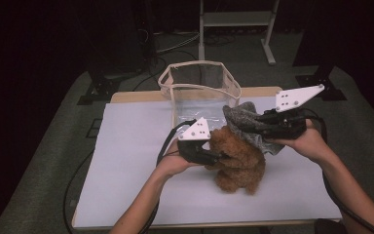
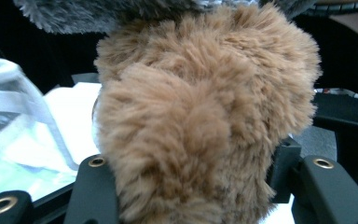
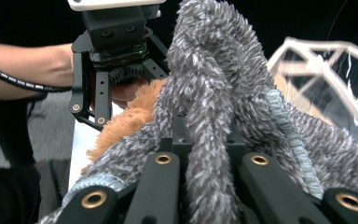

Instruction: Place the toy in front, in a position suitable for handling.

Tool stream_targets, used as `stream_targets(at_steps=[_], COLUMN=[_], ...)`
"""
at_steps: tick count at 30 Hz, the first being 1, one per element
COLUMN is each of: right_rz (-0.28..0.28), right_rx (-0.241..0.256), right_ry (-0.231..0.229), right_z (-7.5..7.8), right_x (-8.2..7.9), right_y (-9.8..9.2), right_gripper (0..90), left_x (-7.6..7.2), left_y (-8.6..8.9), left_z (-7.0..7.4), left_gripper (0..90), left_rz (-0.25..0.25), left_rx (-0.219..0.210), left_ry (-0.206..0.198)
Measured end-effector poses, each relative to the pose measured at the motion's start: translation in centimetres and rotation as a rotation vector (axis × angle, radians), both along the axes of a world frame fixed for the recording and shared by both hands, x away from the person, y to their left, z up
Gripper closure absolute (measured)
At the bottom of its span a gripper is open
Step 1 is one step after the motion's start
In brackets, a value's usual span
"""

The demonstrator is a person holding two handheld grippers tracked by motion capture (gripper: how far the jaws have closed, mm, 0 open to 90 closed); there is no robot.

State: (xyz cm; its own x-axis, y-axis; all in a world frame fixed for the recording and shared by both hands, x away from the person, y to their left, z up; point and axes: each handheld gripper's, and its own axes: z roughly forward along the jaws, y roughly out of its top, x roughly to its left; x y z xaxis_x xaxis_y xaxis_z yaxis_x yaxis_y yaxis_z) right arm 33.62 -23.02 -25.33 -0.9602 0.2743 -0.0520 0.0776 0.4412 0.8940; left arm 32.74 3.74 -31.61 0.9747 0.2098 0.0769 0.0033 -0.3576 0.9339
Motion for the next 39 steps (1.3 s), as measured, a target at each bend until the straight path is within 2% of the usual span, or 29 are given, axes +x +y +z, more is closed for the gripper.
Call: stream_targets(at_steps=[5,7,9,13,16,18,20,22,25,27,30,34,36,39], right_rz=[0.025,0.045,0.06,0.1,0.145,0.165,0.163,0.156,0.113,0.096,0.112,0.14,0.136,0.109], right_rx=[0.088,0.096,0.056,-0.038,-0.09,-0.137,-0.152,-0.149,-0.147,-0.144,-0.157,-0.159,-0.152,-0.125], right_ry=[-0.005,-0.012,-0.027,-0.029,-0.031,-0.042,-0.044,-0.041,-0.039,-0.037,-0.041,-0.05,-0.046,-0.035], right_z=[1.4,1.9,2.3,3.3,4.2,4.4,4.4,4.5,4.7,4.8,4.6,4.4,4.4,4.3], right_x=[0.0,-0.1,-0.3,-0.4,-0.6,-0.7,-0.6,-0.6,-0.5,-0.3,-0.5,-0.4,-0.4,-0.2], right_y=[1.3,1.9,2.4,3.7,5.4,6.5,6.4,5.2,3.3,2.5,3.5,5.1,4.7,3.1], right_gripper=[80.9,80.9,80.8,80.8,80.7,80.7,80.7,80.7,80.7,80.7,80.6,80.6,80.6,80.2], left_x=[-0.4,-0.7,-0.9,-1.1,-1.2,-1.1,-1.0,-0.9,-0.9,-1.0,-1.1,-1.0,-1.1,-1.0], left_y=[2.4,3.2,3.7,3.3,2.8,2.6,2.8,3.0,2.9,2.6,2.1,2.4,2.8,3.2], left_z=[2.4,2.8,2.7,2.5,2.6,2.6,2.4,2.4,2.4,2.6,2.7,2.6,2.5,2.5], left_gripper=[45.2,45.1,45.1,45.1,45.0,45.0,45.0,44.9,44.3,43.8,42.9,42.7,42.7,42.7], left_rz=[0.005,-0.002,0.0,-0.009,-0.012,-0.012,-0.009,-0.007,-0.001,-0.011,-0.018,-0.011,-0.006,-0.002], left_rx=[0.003,0.015,0.037,0.023,0.022,0.037,0.031,0.026,0.015,0.026,0.051,0.049,0.038,0.033], left_ry=[-0.025,-0.024,-0.025,-0.027,-0.033,-0.035,-0.025,-0.021,-0.012,-0.021,-0.038,-0.029,-0.022,-0.02])
